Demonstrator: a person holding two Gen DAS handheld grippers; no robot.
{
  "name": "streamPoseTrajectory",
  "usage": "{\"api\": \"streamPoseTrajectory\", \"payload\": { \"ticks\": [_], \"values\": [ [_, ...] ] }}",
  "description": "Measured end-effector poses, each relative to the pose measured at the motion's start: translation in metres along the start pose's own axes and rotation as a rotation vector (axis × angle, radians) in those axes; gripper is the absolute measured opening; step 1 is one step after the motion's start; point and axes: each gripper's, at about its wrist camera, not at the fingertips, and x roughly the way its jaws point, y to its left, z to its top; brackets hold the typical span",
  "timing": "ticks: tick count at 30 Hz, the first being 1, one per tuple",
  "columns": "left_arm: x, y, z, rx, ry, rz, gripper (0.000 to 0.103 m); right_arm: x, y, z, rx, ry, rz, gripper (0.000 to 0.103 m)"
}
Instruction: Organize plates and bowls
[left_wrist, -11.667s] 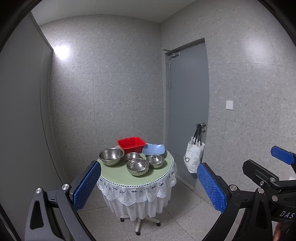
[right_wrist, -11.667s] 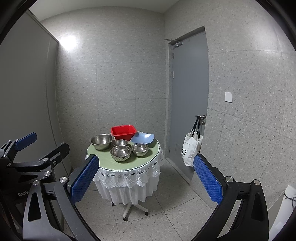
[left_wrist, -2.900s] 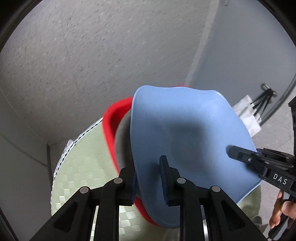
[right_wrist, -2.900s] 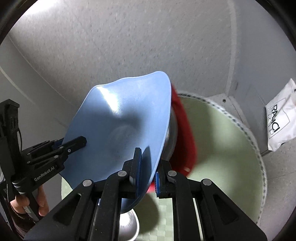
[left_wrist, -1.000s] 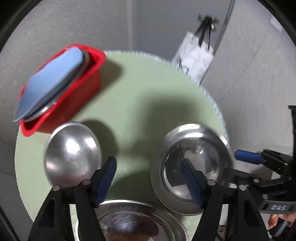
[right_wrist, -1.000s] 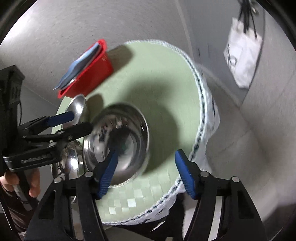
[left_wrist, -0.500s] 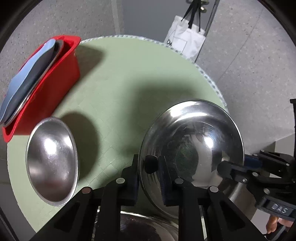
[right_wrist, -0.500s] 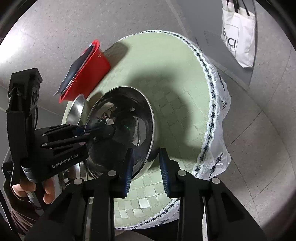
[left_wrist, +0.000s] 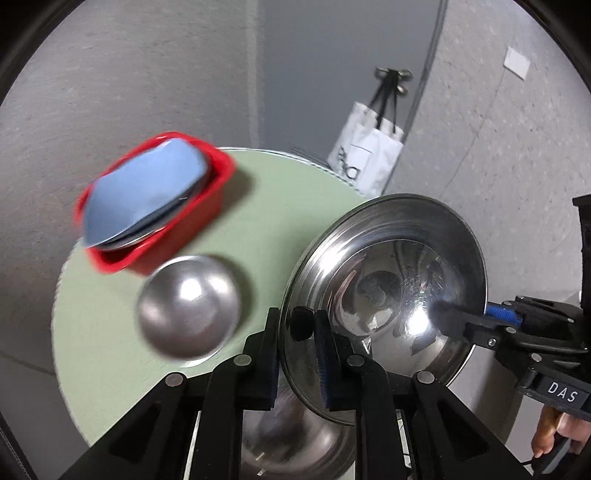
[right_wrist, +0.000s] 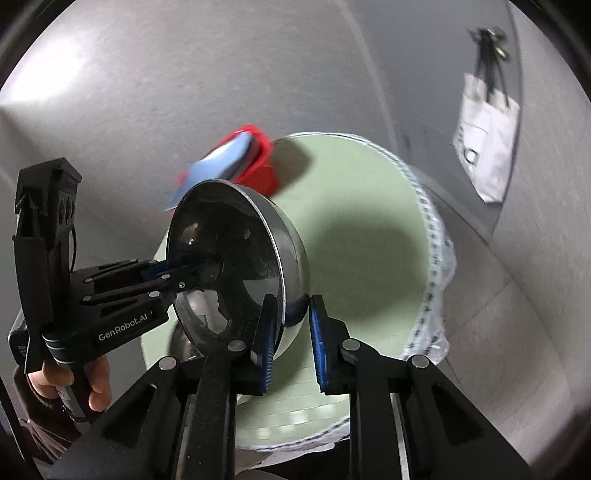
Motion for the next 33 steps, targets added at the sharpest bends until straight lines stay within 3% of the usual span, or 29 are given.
{"api": "streamPoseTrajectory", "payload": {
  "ticks": [10,17,33],
  "values": [
    [-0.009,0.043,-0.078,-0.129,0.09,0.037,0.015,0.044,0.06,-0.037,-0.093,0.147,0.027,0.018],
    [0.004,0.056,-0.083,-0.147,0.127,0.044,0.015,0.07,0.063,-0.048,-0.096,0.214,0.009,0.018],
    [0.002,0.032,-0.086,-0.08,0.13,0.149,0.015,0.095,0.064,-0.055,-0.075,0.281,-0.017,0.02]
  ]
}}
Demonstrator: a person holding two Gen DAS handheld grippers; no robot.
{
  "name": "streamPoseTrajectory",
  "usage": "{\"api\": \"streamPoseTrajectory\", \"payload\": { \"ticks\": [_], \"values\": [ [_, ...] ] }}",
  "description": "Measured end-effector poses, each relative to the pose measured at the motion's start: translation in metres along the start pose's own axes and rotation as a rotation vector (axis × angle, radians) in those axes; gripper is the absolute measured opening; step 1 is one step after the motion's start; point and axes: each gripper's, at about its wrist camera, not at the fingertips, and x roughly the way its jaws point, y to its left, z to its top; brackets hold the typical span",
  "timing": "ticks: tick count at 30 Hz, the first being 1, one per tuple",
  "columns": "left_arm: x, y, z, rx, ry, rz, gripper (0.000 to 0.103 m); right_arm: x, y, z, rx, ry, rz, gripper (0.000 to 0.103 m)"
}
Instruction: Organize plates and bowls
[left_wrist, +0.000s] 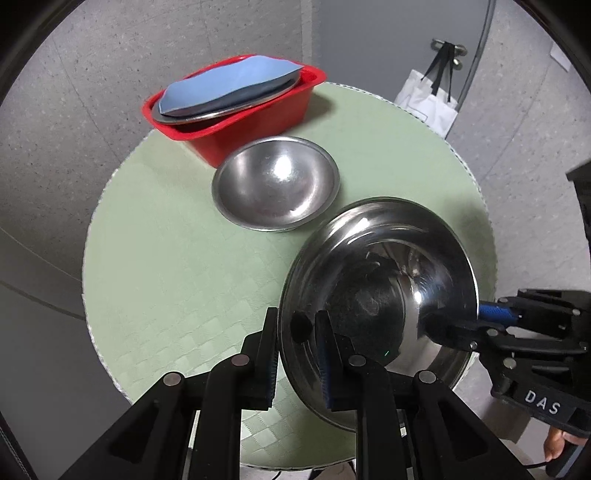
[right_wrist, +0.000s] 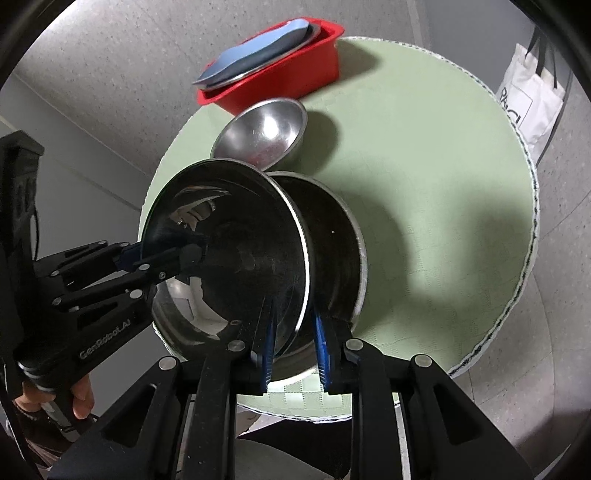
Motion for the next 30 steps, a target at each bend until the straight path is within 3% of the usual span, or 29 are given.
{"api": "streamPoseTrajectory", "payload": {
  "ticks": [5,10,14,16,25,30],
  "values": [
    [0.004,0.002,-0.002,-0.014,0.023,0.004,0.015,0.008,0.002,0.006,0.003,0.017,-0.005,0.024],
    [0.007,0.002,-0.001,-0.023,0.028,0.002,0.016,0.01,0.005,0.012,0.006,0.032,0.044,0.052],
    [0.012,0.007,-0.001,-0.047,0.043,-0.003,0.014,0.007,0.01,0.016,0.017,0.037,0.05,0.063],
    [0.015,0.009,-0.002,-0.056,0.047,-0.012,0.014,0.002,0.011,0.017,0.012,0.021,0.027,0.074],
    [0.02,0.014,-0.001,-0.101,0.042,-0.052,0.015,-0.011,0.012,0.022,-0.025,-0.032,-0.031,0.074],
    [0.007,0.024,0.005,-0.149,-0.009,-0.097,0.016,-0.036,0.015,0.022,-0.084,-0.119,-0.094,0.074]
  ]
}}
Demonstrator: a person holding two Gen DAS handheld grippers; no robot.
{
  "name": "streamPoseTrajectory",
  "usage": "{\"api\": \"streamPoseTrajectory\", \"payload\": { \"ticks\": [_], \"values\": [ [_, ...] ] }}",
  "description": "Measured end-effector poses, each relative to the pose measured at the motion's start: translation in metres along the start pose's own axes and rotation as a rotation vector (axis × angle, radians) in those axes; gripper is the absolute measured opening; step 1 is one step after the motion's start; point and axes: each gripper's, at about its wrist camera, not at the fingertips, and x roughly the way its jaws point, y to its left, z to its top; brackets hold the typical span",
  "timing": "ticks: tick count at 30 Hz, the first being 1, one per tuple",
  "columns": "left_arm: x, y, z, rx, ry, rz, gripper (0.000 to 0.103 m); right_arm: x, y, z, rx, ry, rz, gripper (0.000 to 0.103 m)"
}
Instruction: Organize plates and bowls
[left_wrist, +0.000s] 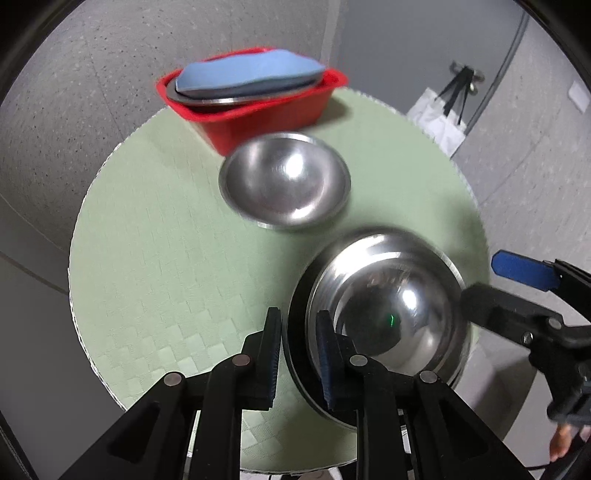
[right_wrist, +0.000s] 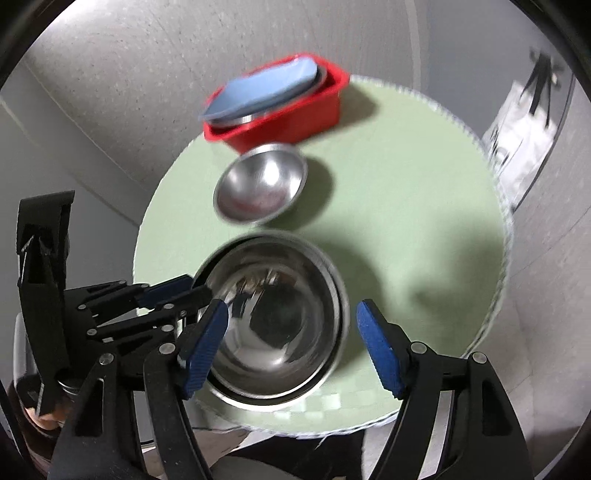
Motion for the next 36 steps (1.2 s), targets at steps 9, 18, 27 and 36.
{"api": "streamPoseTrajectory", "payload": {
  "ticks": [9,18,27,36],
  "values": [
    [-0.013,0.033,0.032,-0.115,-0.111,-0.03,0.049,0.006,-0.013,0.043,-0.029,-0.033,-0.005,0.074],
    [0.037,0.064,0.067,-0.201,-0.059,0.051,0.049,0.065,-0.017,0.089,-0.087,0.032,0.038,0.074],
    [0.082,0.083,0.095,-0.235,0.007,0.095,0.049,0.127,-0.025,0.117,-0.118,0.151,0.107,0.065],
    [0.114,0.076,0.107,-0.21,0.026,0.029,0.029,0.157,-0.029,0.121,-0.107,0.221,0.173,0.028]
  ]
}}
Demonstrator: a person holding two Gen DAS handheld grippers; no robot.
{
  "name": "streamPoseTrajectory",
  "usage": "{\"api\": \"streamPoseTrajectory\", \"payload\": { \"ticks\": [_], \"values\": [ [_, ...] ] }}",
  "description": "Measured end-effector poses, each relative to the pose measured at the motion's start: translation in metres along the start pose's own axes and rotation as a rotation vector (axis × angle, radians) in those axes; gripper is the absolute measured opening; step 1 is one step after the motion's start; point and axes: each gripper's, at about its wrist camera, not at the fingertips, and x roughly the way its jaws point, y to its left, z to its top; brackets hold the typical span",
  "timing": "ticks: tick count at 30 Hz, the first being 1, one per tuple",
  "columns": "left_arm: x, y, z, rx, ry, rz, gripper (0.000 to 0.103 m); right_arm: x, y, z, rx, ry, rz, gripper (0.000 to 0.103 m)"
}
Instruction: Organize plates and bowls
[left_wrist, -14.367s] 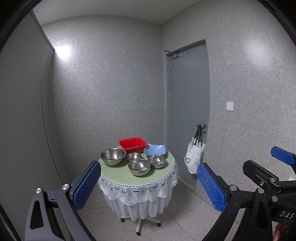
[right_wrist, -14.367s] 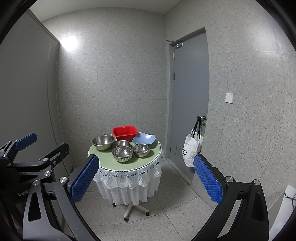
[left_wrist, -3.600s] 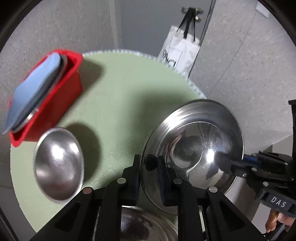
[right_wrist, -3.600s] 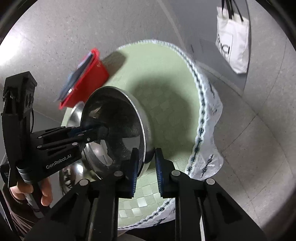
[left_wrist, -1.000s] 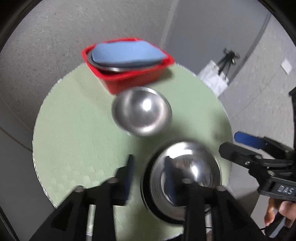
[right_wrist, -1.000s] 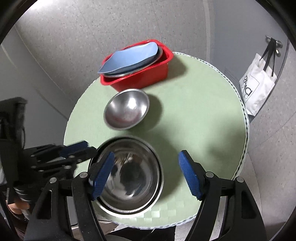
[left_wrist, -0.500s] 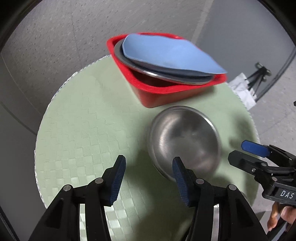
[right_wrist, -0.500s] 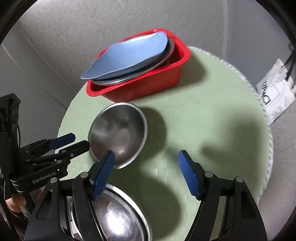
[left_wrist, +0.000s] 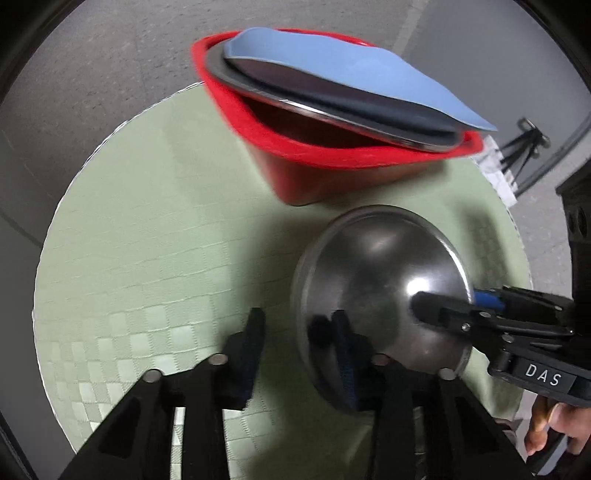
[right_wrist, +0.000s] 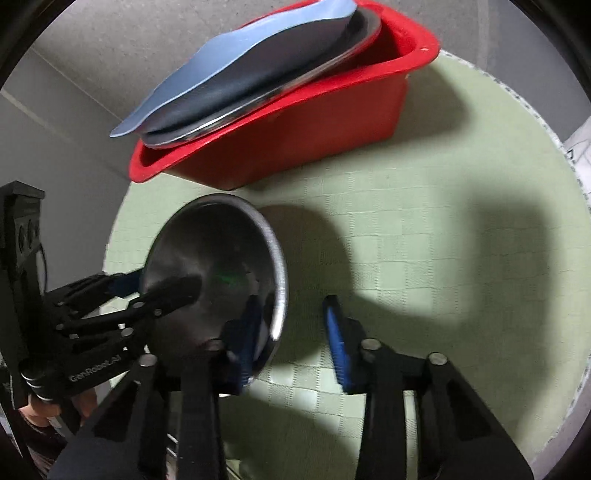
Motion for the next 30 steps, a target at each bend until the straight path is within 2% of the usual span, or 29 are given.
{"api": "streamPoseTrajectory", "payload": {
  "ticks": [3,5,9,14,18,22,30],
  "values": [
    [0.0,-0.005,-0.001,0.015,0.002,-0.023,0.016,-0.001,0.004,-0.001,-0.007,0.0,0.041,0.013],
    [-0.002,-0.004,-0.002,0.017,-0.011,-0.022,0.015,-0.004,0.008,-0.002,-0.015,-0.007,0.017,0.012],
    [-0.02,-0.004,-0.012,0.025,-0.035,-0.04,0.013,-0.019,0.01,-0.01,0.003,-0.023,0.035,0.008],
    [-0.054,-0.009,-0.024,0.041,-0.137,-0.07,0.013,-0.057,0.023,-0.016,-0.026,-0.12,0.003,0.008],
    [-0.08,-0.016,-0.032,0.081,-0.173,-0.079,0.013,-0.087,0.034,-0.02,-0.037,-0.198,-0.024,0.008],
    [-0.098,-0.02,-0.05,0.122,-0.185,-0.107,0.013,-0.107,0.048,-0.038,-0.038,-0.228,-0.048,0.008],
    [-0.113,-0.029,-0.095,0.219,-0.147,-0.146,0.014,-0.134,0.058,-0.103,-0.001,-0.24,-0.098,0.009]
  ]
}}
